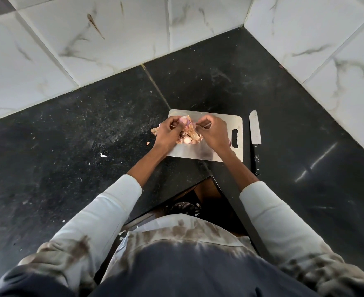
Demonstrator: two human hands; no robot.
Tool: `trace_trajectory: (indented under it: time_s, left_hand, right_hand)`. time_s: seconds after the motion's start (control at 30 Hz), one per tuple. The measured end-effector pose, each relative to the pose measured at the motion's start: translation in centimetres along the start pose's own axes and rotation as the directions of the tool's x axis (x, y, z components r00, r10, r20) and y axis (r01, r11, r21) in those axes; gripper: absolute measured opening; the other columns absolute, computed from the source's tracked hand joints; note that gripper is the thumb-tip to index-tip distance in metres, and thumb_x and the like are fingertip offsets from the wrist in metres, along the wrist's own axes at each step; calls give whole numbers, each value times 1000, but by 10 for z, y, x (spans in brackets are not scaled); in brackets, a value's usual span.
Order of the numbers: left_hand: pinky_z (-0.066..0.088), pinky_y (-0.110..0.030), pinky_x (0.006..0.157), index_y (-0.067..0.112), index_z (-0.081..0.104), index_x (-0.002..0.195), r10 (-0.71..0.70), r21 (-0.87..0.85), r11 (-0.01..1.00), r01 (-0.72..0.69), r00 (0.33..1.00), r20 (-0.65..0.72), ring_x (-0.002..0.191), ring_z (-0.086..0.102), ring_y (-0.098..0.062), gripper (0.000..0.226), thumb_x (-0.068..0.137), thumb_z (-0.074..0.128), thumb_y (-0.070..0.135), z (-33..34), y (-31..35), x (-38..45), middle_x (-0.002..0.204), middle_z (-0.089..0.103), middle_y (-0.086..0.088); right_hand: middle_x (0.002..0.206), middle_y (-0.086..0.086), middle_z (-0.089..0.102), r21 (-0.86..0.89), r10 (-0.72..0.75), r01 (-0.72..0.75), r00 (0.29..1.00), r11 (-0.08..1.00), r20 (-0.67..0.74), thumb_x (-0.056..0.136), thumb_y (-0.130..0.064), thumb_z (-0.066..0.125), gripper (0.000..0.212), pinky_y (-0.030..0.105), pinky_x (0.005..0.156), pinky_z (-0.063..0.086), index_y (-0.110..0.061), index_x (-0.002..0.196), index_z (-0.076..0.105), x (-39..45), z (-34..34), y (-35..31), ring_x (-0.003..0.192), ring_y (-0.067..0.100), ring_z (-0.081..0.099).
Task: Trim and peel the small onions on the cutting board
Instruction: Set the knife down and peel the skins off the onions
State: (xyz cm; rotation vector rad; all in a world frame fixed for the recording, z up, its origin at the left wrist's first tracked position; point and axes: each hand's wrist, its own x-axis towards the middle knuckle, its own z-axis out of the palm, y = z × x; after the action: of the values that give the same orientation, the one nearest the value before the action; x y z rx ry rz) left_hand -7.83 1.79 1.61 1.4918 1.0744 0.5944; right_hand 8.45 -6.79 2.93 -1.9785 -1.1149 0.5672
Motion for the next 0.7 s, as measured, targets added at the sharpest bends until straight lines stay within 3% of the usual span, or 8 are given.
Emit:
trace_trajectory:
  time_s: [0.1,0.27,0.53,0.7]
  left_hand:
    - [60,-36,89,16,74,122,11,30,999,-11,1000,3,98,73,-16,40,97,73,47,-1,-2,3,102,76,3]
    - [60,-36,86,13,74,120,16,27,1000,-15,1000,-6,92,71,-13,33,99,73,39,1,-3,6,97,74,4]
    - [61,-33,85,15,77,118,-21,-47,999,22,999,26,92,75,-12,41,93,77,48,-2,-3,4,95,78,4]
    - [60,-27,83,12,76,119,-19,-75,997,22,999,46,86,73,-3,34,95,78,35,-1,0,2,93,76,7]
  right_hand:
    - [101,-8,73,111,-40,38,999,993,20,86,-36,87,41,15,77,57,-13,114,69,1,-6,-11,92,4,70]
    - [110,-6,77,100,-131,126,991,987,39,87,-43,85,41,35,90,63,-17,116,74,-1,-4,-15,104,9,73]
    - [103,-6,79,41,-129,130,991,991,-23,90,-38,81,30,41,88,64,-15,109,77,-2,-4,-14,96,9,74]
    - [97,-7,78,55,-102,104,994,993,-50,93,-28,78,18,40,83,65,-14,105,79,-1,-4,-10,91,9,74]
